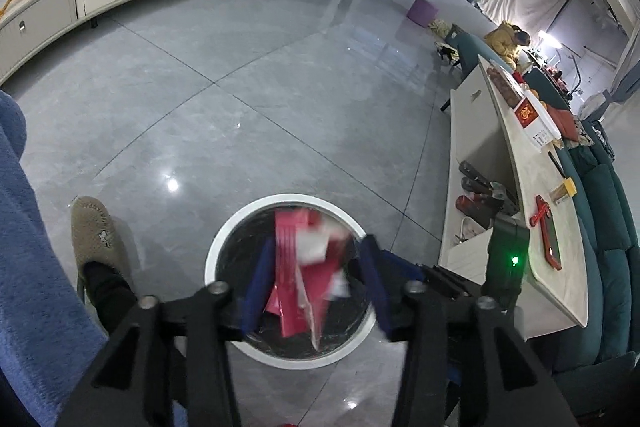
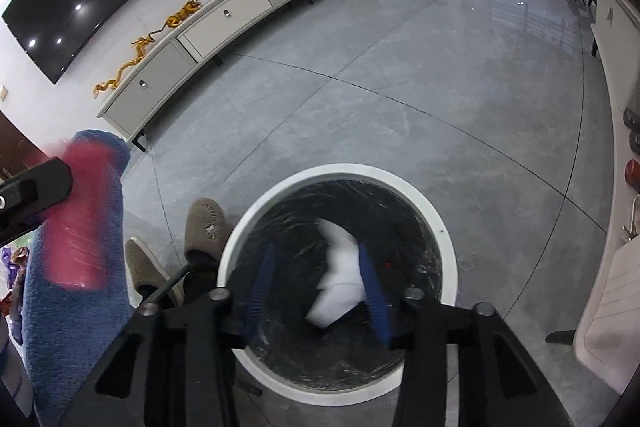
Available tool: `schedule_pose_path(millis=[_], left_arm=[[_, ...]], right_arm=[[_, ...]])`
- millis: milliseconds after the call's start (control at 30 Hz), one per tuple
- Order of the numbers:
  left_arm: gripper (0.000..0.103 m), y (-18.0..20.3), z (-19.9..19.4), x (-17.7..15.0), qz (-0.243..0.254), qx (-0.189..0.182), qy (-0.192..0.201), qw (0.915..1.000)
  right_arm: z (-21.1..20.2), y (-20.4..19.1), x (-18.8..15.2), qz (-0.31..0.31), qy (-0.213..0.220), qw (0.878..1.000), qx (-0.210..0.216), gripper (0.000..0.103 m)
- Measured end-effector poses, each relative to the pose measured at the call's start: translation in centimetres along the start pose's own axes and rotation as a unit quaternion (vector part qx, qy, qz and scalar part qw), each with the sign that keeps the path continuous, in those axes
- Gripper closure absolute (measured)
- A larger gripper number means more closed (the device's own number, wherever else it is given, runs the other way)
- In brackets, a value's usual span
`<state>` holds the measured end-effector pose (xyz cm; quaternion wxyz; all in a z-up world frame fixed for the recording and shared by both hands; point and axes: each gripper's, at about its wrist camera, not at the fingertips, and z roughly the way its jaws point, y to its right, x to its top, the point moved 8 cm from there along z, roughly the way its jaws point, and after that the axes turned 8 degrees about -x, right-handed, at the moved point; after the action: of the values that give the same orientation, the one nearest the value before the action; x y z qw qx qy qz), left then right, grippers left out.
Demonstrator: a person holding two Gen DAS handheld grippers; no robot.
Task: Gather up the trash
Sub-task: 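Carry pink bag and tissue over the bin and release both, then move both open tools back to the wrapper pile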
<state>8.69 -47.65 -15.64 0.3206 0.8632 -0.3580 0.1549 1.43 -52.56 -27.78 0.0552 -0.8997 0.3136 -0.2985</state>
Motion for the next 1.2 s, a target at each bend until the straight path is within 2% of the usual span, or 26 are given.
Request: schedule_pose_path(millis=[133, 233, 367, 500, 600, 800, 1067, 1200], left_arm=[[0.054, 0.1, 0.8, -0.1, -0.005, 0.001, -0.006, 1.0000], [0.054, 0.7, 0.4, -0.2, 0.003, 0.012, 0.003, 0.9999], [0.054, 0.7, -1.5, 0.0, 0.012, 0.026, 0.034, 0.9990], [0.054, 0.7, -5.0, 0.2, 0.020, 0.046, 0.090, 0.9947], [0.054, 0.5, -7.5, 0.0, 0.027, 0.059, 0.108, 0.9921], [0.054, -0.2, -12.9, -1.4, 0.030, 0.075, 0.130, 0.9882], [0.054, -2.8, -22.9, -4.2, 0.014, 0.111, 0.198, 0.9738], [0.054, -5.0, -27.6, -6.6, -0.001, 0.130, 0.225, 0.9656]], right_arm=[[0.1, 0.9, 0.0, 0.009, -0.003, 1.000, -0.006, 0.059], [-0.5, 1.3, 0.0, 0.013, 0.000, 1.000, -0.010, 0.059], [-1.9, 1.7, 0.3, 0.016, 0.012, 1.000, -0.017, 0.059], [-3.6, 1.5, 1.1, 0.016, 0.032, 0.999, -0.020, 0.059], [-5.3, 0.6, 1.6, 0.012, 0.051, 0.999, -0.014, 0.059], [-9.2, -3.1, 2.4, -0.009, 0.091, 0.996, 0.009, 0.059], [-15.0, -10.7, 3.1, -0.066, 0.147, 0.986, 0.046, 0.058], [-17.6, -14.9, 2.9, -0.101, 0.168, 0.978, 0.066, 0.058]])
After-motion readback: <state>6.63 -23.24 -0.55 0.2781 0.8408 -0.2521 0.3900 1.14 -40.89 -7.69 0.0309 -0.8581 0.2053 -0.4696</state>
